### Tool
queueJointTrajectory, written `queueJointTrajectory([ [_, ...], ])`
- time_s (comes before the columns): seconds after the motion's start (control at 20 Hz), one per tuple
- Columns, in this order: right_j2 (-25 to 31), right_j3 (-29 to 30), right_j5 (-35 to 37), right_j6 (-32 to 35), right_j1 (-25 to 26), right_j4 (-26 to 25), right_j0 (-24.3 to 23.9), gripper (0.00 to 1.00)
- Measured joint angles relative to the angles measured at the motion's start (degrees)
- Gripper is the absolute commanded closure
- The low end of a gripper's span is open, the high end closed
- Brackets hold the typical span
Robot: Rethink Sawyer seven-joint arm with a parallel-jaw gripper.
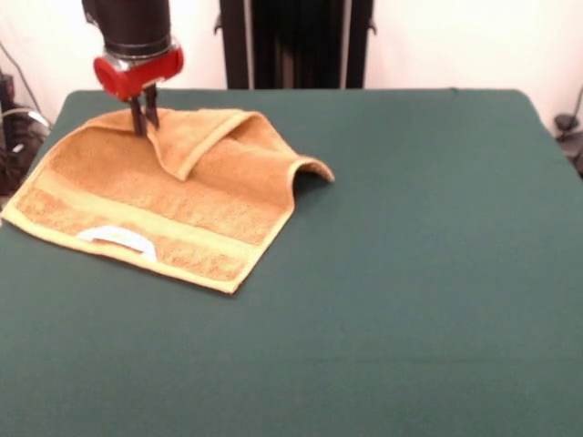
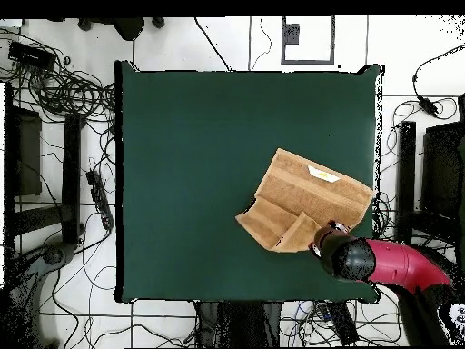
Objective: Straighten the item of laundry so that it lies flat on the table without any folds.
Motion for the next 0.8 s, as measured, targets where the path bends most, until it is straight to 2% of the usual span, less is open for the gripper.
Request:
queueJointTrajectory([
  [0.35,-3.98,1.22,-0.24,0.0,0.11,-4.96,-0.02,1.0],
  [0.65,-5.01,2.55,-2.66,0.0,0.18,-6.86,-1.36,1.0],
  [0.8,-3.82,4.13,-5.76,0.0,0.79,-7.17,-6.11,1.0],
])
